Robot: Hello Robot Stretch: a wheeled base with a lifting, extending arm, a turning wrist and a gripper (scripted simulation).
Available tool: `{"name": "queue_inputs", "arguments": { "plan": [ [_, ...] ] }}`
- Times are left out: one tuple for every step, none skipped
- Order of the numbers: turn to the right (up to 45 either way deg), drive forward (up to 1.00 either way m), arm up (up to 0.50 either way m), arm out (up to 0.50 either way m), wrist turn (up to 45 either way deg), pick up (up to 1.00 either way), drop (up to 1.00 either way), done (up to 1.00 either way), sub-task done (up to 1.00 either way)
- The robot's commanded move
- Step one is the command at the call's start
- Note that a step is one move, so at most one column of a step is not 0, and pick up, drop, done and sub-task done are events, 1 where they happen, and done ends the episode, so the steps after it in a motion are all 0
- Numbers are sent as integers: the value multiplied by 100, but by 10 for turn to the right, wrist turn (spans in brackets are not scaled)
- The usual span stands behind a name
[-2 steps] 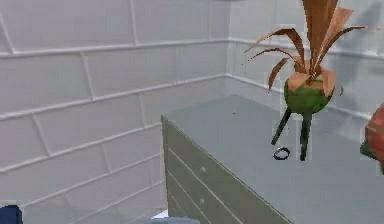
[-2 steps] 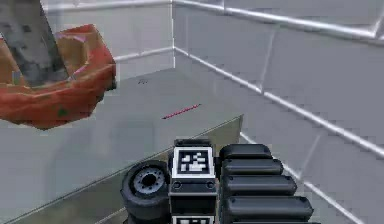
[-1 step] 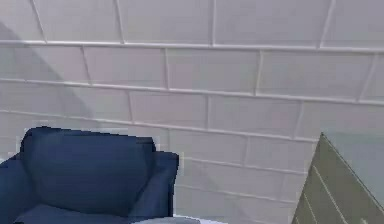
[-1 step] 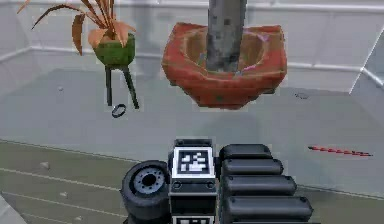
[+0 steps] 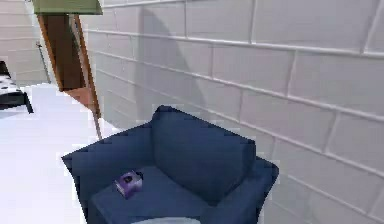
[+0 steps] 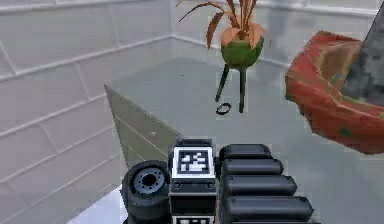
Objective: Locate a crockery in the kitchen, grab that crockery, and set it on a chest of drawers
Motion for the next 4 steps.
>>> {"name": "queue_inputs", "arguments": {
  "plan": [
    [450, 0, 0, 0, 0, 0, 0, 0, 0],
    [210, 0, 0, 0, 0, 0, 0, 0, 0],
    [0, 0, 0, 46, 0, 0, 0, 0, 0],
    [0, 0, 0, 0, 390, 0, 0, 0, 0]
  ]
}}
